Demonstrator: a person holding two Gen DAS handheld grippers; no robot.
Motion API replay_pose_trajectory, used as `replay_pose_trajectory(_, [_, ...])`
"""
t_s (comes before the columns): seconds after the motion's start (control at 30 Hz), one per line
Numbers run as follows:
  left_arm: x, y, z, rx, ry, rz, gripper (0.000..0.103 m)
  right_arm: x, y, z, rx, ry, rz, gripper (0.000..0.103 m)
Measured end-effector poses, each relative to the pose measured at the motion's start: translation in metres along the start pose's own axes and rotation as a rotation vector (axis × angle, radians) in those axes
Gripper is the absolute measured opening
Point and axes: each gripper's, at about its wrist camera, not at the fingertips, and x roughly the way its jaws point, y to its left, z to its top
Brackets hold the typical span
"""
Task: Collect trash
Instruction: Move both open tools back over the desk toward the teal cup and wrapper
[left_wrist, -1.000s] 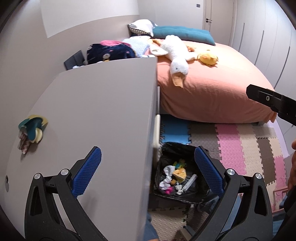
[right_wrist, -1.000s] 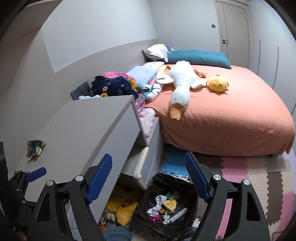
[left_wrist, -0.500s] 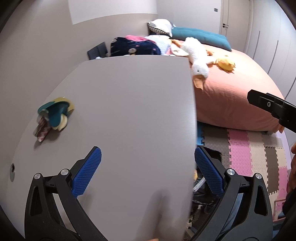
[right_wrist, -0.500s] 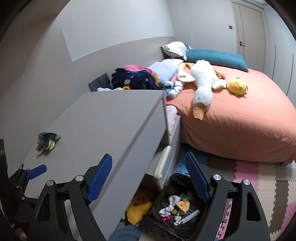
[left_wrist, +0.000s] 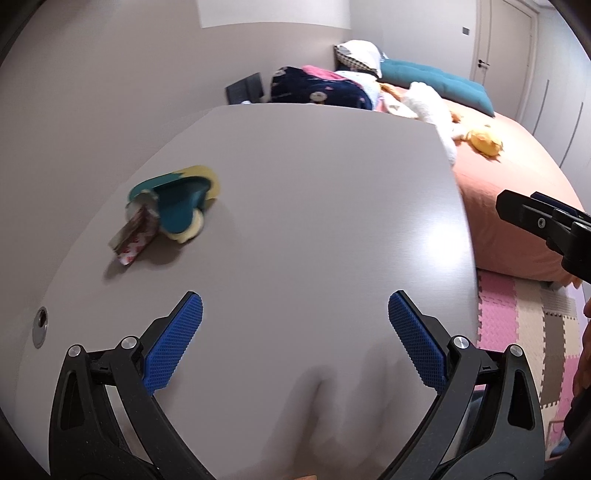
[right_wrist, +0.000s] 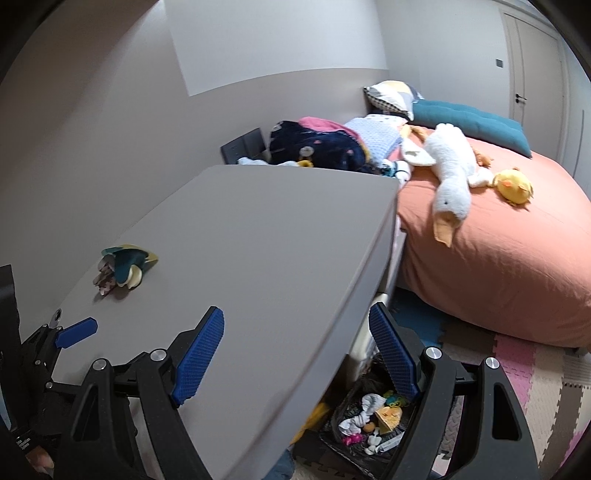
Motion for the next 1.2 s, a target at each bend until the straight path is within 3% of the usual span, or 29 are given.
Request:
replay_pose_trajectory(0.47, [0.009, 0.073, -0.002, -0.1, -0.011, 0.095, 0.097, 0.04, 0.052, 0.013, -0.042, 0.034, 0.087, 0.081])
replay_pose_trajectory(0.77, [0.023, 0.12, -0.002, -0.153, -0.004, 0.144, 0.083, 0.064, 0.088, 0.018, -0.061, 0.063, 0.136, 0.081])
replay_pose_trajectory(1.2, [0.052, 0.15, 0.013, -0.111, 0.016, 0.15, 0.082, 0.093, 0.13, 0.033, -0.097, 0.083, 0.169, 0.081])
